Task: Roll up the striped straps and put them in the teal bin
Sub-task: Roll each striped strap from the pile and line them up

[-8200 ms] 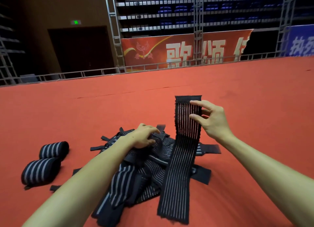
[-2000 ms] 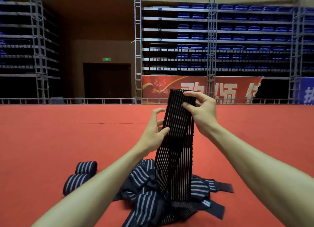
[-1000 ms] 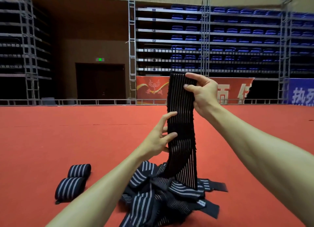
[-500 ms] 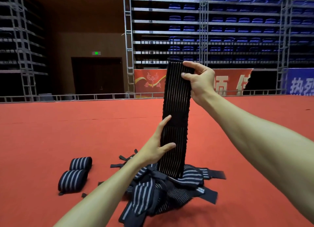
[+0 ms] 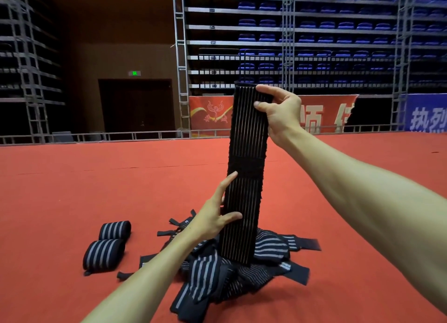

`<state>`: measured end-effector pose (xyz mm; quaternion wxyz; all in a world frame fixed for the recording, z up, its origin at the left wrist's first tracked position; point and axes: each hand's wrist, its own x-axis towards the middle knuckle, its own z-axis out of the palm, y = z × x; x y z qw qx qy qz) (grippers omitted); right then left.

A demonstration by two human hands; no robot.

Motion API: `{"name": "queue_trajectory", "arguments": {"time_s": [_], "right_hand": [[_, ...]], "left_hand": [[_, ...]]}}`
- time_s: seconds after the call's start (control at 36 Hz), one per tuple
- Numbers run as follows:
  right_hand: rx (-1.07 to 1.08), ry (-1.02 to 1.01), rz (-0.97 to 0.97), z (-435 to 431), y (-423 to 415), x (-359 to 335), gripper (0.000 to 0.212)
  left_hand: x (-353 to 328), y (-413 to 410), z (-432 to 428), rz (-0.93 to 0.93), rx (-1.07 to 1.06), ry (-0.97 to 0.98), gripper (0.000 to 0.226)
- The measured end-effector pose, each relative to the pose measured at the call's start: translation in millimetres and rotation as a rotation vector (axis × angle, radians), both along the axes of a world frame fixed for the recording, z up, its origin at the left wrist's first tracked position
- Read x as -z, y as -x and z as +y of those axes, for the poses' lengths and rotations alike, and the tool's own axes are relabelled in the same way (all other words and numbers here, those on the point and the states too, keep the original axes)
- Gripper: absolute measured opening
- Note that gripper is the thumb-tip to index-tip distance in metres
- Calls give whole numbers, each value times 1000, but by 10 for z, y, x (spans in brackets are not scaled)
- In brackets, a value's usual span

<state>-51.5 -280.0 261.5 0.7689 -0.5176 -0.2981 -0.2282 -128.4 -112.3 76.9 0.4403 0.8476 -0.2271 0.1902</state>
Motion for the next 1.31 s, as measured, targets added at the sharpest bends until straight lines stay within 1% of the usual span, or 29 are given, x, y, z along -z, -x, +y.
{"name": "queue_trajectory", "arguments": {"time_s": [0.17, 0.25, 0.33, 0.5, 0.67, 0.75, 0.81, 0.92, 1.06, 1.11, 1.19, 1.25, 1.31], "right_hand": [[6, 19, -7, 16, -20, 31, 40], [8, 20, -5, 17, -37, 43, 40], [12, 10, -4, 1, -44, 30, 39], [36, 42, 6, -24, -40, 88, 39], [112, 95, 41, 9, -52, 227, 38], [115, 106, 37, 3, 32, 286, 38], [96, 110, 28, -4, 111, 315, 36], [133, 136, 10, -6, 205, 397, 33], [137, 185, 63, 6, 227, 623, 33], [133, 208, 80, 11, 226, 755, 34], [129, 245, 117, 37, 221, 1005, 35], [145, 281, 134, 53, 211, 1180, 37], [145, 306, 154, 72, 166, 1344, 40]], "left_hand": [[52, 33, -28, -16, -47, -35, 92], [79, 61, -32, 27, -42, -53, 95], [160, 113, -13, 78, -17, -136, 98], [276, 217, -40, 148, -39, -140, 88], [310, 360, -54, 176, -90, -248, 87], [386, 423, -30, 205, -75, -223, 95], [451, 467, -25, 237, -62, -182, 96], [533, 602, -76, 330, -31, -54, 92], [757, 774, -194, 497, 101, 156, 89], [896, 807, -219, 553, 118, 207, 87], [1109, 830, -244, 591, 91, 194, 77], [1244, 849, -248, 602, 51, 132, 67], [1352, 866, -244, 583, -25, 8, 55]]}}
